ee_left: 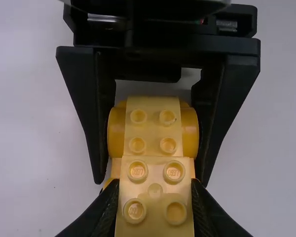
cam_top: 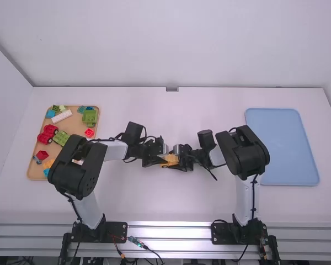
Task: Assemble lego blocks to make yellow taxi
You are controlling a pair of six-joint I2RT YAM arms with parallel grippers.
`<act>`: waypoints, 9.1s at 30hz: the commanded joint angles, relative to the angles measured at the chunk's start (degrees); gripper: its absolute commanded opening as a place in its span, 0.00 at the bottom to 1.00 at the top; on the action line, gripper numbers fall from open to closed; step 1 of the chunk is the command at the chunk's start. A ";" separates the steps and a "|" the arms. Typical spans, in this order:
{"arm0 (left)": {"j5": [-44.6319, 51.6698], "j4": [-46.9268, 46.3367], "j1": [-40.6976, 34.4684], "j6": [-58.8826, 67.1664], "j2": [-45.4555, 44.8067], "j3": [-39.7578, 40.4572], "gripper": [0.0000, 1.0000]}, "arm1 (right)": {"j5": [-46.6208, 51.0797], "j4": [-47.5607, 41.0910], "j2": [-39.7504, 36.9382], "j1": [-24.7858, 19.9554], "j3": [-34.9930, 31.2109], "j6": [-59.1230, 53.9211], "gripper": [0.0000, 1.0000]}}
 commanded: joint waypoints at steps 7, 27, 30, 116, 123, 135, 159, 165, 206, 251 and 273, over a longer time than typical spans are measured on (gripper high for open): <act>0.65 0.26 0.11 -0.31 0.64 -0.39 0.02 | -1.14 0.61 0.72 0.20 0.79 0.33 0.50; 2.58 2.08 0.11 -1.80 2.03 -0.39 0.13 | -1.18 0.52 0.72 0.20 0.74 0.33 0.50; 1.94 2.08 0.11 -1.82 2.03 -0.39 0.27 | -1.16 0.48 0.72 0.17 0.74 0.35 0.50; 6.97 10.23 4.59 -4.79 -3.25 -8.68 0.02 | -1.20 0.37 0.72 0.17 0.85 0.55 0.50; 7.69 10.93 3.39 -4.81 -3.19 -8.70 0.02 | -1.62 0.55 0.72 0.61 0.79 0.04 0.49; 7.58 12.48 0.87 -4.81 -1.35 -8.59 0.02 | -1.16 0.35 0.72 2.38 2.08 1.88 0.45; 11.23 8.50 0.92 -2.10 -2.38 -8.63 0.02 | 0.33 -1.66 0.72 2.34 2.91 2.08 0.44; 12.65 6.38 0.94 -1.75 -5.55 -8.63 0.02 | 0.35 -0.37 0.72 2.32 1.68 0.35 0.43; 7.76 8.50 3.61 -1.60 6.73 -5.16 0.02 | 0.11 0.24 0.72 1.49 1.49 2.08 0.37; 7.47 -1.01 4.85 0.91 -5.42 -0.98 0.02 | 0.07 -3.61 3.23 0.85 3.96 -0.07 0.29; 3.63 14.95 4.31 -11.24 -5.29 -9.40 0.02 | -1.18 -2.64 3.23 0.85 3.54 0.15 0.29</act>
